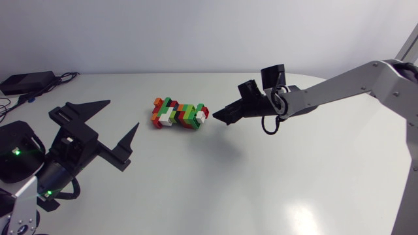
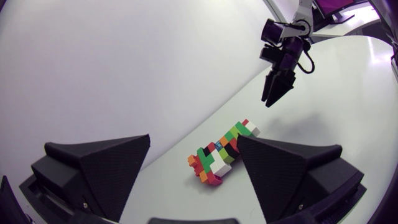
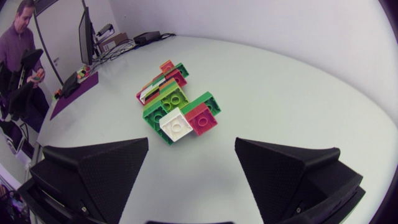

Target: Disassemble duplo

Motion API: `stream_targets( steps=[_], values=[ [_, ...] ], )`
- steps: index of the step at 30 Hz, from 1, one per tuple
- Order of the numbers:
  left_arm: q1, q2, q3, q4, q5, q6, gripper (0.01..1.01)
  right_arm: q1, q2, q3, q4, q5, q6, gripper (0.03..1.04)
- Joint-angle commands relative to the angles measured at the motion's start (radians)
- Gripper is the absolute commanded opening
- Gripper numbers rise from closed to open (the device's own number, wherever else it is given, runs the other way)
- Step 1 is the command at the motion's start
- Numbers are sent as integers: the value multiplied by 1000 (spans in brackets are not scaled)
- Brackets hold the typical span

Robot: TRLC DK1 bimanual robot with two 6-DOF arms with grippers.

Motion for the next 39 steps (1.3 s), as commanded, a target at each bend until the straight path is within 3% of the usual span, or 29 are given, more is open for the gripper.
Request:
stream_targets(
  steps=[1,13,24,30,39],
  values=[
    [5,-10,-26,16,12,3,974,-8,67,50,-31,-33,97,998],
    [5,-23,-29,16,12,2,974,-42,145,142,-39,-210,433,998],
    [-3,-46,-38,16,16,-2,972,2,139,111,-44,-199,616,998],
    [-4,-37,-35,17,16,-5,972,24,150,119,-62,-191,671,997],
    [13,-34,-32,17,21,-8,972,59,181,153,-77,-180,631,998]
  ],
)
